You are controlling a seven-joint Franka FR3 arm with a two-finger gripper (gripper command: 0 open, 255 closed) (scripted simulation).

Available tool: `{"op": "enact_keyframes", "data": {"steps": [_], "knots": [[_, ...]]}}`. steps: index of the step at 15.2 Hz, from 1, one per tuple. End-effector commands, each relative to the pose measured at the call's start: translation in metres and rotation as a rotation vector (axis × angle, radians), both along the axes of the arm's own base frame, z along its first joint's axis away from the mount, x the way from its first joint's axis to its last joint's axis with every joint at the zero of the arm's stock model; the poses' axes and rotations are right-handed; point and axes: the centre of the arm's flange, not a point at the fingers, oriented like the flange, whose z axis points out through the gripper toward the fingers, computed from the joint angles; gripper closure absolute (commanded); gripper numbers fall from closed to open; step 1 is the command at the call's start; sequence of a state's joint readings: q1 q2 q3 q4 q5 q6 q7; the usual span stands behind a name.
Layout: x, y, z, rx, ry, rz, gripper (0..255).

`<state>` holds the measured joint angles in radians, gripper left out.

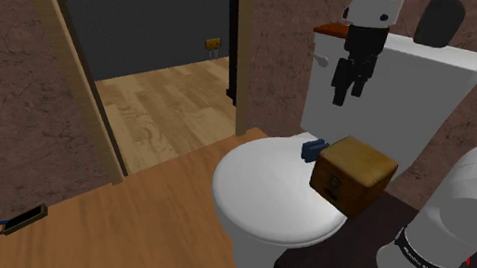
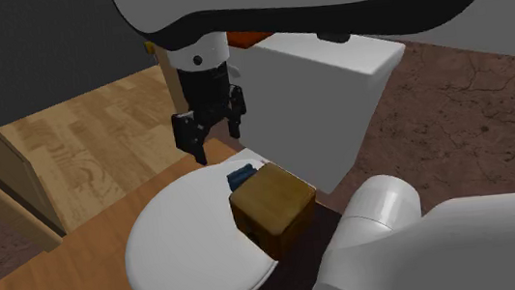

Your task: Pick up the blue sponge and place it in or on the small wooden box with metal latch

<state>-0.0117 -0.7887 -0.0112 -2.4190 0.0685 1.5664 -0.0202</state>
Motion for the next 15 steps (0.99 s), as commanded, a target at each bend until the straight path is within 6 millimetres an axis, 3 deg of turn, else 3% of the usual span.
{"op": "enact_keyframes", "data": {"steps": [1,8,15], "knots": [[0.0,0.0,0.0,0.0,0.0,0.0,0],[0.014,-0.05,-0.076,0.012,-0.019,0.277,0],[0.042,-0.094,-0.151,0.024,-0.038,0.554,0]]}}
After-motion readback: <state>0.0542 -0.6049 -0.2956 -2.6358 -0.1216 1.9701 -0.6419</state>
